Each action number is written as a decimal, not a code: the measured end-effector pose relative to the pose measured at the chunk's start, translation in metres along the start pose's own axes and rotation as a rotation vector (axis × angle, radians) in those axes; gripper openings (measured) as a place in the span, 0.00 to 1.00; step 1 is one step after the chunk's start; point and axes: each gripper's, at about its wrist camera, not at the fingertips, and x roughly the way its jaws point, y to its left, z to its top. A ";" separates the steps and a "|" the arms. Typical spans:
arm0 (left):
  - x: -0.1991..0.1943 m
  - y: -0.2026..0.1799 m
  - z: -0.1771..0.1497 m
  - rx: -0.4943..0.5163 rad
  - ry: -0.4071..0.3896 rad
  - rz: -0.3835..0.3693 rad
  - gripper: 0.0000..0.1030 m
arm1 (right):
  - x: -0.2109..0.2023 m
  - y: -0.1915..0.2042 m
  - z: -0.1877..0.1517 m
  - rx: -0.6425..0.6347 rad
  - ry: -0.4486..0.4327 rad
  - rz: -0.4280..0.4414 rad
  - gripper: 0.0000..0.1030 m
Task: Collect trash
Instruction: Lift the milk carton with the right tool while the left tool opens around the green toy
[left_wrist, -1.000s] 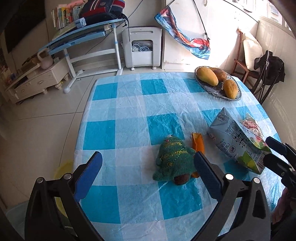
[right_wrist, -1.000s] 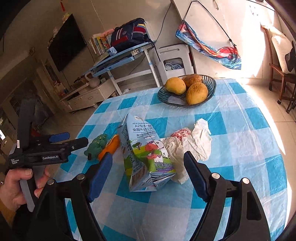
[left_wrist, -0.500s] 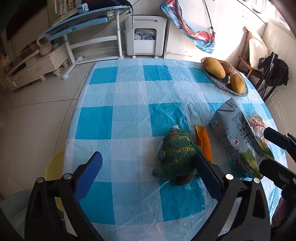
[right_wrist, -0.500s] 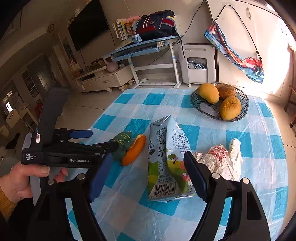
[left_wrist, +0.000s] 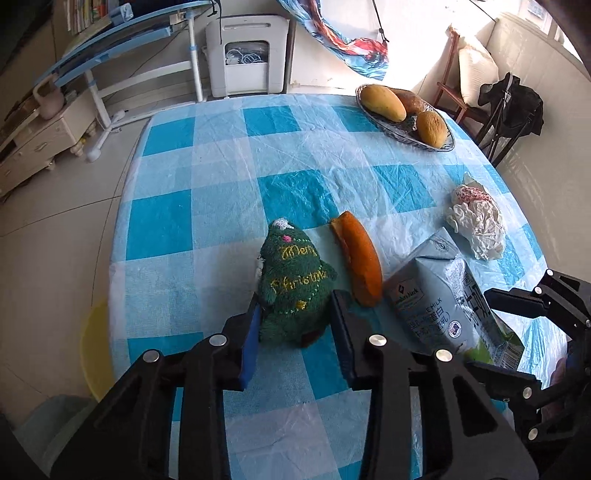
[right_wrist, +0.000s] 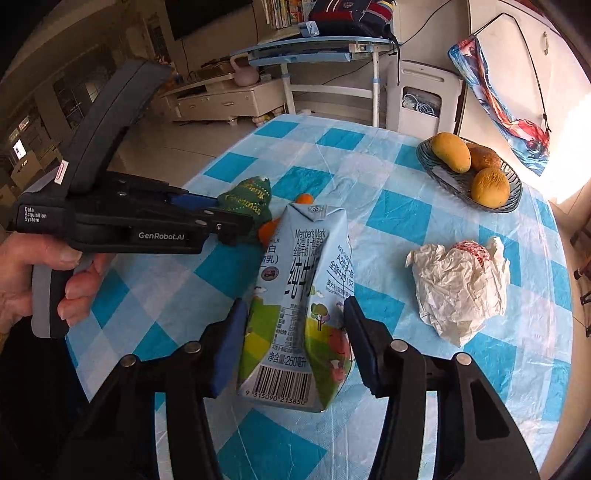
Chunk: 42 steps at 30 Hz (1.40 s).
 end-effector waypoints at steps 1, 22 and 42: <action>-0.003 0.004 -0.003 0.001 0.011 -0.007 0.33 | -0.005 0.004 -0.006 -0.021 0.010 -0.009 0.51; 0.006 -0.001 0.004 0.039 0.031 0.067 0.55 | 0.004 0.009 -0.023 0.005 -0.022 -0.128 0.60; -0.034 -0.001 -0.022 0.076 -0.032 -0.025 0.61 | 0.003 0.007 -0.028 0.078 -0.032 -0.167 0.60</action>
